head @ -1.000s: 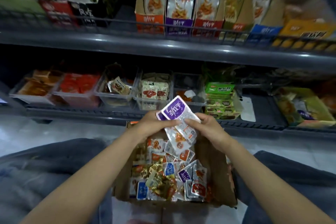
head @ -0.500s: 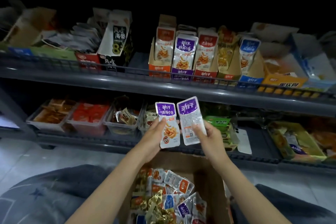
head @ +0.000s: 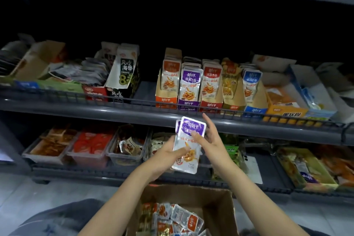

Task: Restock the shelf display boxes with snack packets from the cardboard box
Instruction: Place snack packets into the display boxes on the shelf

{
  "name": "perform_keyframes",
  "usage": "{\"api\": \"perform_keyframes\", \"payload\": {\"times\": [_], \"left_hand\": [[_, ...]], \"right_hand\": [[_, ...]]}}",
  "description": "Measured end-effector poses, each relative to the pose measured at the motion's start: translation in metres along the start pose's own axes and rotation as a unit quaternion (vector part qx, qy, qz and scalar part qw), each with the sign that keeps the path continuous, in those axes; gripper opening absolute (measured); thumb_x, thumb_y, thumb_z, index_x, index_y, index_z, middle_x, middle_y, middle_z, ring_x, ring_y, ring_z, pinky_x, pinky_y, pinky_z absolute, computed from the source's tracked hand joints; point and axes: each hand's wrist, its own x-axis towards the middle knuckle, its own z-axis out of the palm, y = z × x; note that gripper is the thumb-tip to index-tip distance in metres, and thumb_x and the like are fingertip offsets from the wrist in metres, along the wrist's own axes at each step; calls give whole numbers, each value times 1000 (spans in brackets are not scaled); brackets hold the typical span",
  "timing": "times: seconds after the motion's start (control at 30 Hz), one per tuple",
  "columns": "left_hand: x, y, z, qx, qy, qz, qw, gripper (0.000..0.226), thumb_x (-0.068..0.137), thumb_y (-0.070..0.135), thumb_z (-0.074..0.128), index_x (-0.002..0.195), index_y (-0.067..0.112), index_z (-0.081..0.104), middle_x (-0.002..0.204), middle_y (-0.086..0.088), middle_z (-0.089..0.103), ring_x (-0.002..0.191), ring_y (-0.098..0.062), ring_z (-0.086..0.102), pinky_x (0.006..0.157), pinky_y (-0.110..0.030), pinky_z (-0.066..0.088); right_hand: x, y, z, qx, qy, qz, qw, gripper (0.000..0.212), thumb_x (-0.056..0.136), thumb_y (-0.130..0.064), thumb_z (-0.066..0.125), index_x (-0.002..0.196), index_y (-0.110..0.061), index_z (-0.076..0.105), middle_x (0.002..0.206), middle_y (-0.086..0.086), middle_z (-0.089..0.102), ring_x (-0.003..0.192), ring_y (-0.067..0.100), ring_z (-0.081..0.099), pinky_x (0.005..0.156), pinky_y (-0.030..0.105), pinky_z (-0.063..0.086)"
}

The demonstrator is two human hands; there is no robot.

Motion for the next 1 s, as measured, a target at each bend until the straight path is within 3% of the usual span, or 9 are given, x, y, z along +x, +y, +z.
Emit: {"api": "perform_keyframes", "payload": {"times": [0.07, 0.13, 0.2, 0.37, 0.53, 0.63, 0.87, 0.93, 1.0], "left_hand": [[0, 7, -2, -1, -33, 13, 999, 34, 92, 25, 59, 125, 29, 51, 116, 6, 67, 106, -12, 65, 94, -32, 51], [3, 13, -6, -9, -12, 20, 1000, 33, 89, 25, 62, 121, 24, 55, 111, 3, 70, 101, -13, 67, 88, -31, 54], [5, 19, -11, -8, 18, 17, 1000, 34, 86, 26, 66, 118, 17, 58, 106, 2, 72, 96, -13, 69, 82, -30, 57], [7, 32, -23, -5, 7, 34, 999, 20, 92, 23, 58, 110, 18, 62, 97, 4, 74, 85, -9, 70, 61, -20, 56], [17, 41, -29, -142, -1, 23, 990, 24, 91, 16, 56, 114, 9, 60, 103, -6, 73, 91, -16, 71, 65, -15, 55], [25, 44, -32, -178, 11, 21, 984, 23, 92, 15, 55, 115, 10, 60, 105, -8, 72, 93, -18, 70, 66, -16, 56], [59, 67, -38, -147, 6, 54, 988, 20, 97, 21, 47, 112, 15, 59, 105, -4, 71, 97, -16, 69, 76, -23, 57], [71, 79, -36, -86, 27, 75, 993, 21, 98, 20, 46, 114, 13, 57, 101, -2, 70, 88, -11, 70, 70, -21, 58], [86, 90, -36, 6, 75, 126, 989, 28, 97, 20, 50, 124, 13, 52, 106, -1, 67, 90, -9, 67, 67, -17, 56]], "right_hand": [[6, -12, -2, 33, -21, 13, 999, 61, 86, -22, 65, 133, -46, 35, 120, -4, 63, 104, 13, 65, 86, 32, 55], [12, -22, -4, 16, -22, -8, 1000, 60, 85, -20, 67, 135, -39, 39, 120, -1, 64, 102, 14, 66, 83, 32, 57], [19, -29, -3, 14, 1, -35, 999, 61, 83, -19, 69, 134, -38, 41, 122, -2, 62, 103, 13, 66, 81, 31, 57], [38, -41, -7, 67, 45, -31, 996, 68, 81, -11, 70, 136, -37, 40, 115, 2, 66, 100, 17, 67, 80, 33, 57], [53, -52, -8, 116, 10, 24, 993, 52, 81, -8, 68, 125, -31, 54, 114, 3, 67, 100, 19, 67, 77, 34, 56], [62, -58, -13, 66, -6, 17, 998, 48, 79, -10, 71, 121, -30, 58, 111, 3, 69, 98, 19, 68, 75, 31, 56], [95, -86, -32, -36, -35, -24, 998, 66, 71, -4, 76, 128, -28, 52, 109, 2, 68, 98, 16, 68, 71, 25, 56], [107, -95, -37, -54, -25, -50, 997, 66, 73, -2, 75, 129, -28, 51, 109, 1, 68, 97, 16, 67, 69, 22, 56], [120, -104, -45, -76, 5, -81, 994, 63, 76, -4, 73, 128, -30, 49, 109, -2, 66, 98, 12, 66, 65, 18, 55]]}}
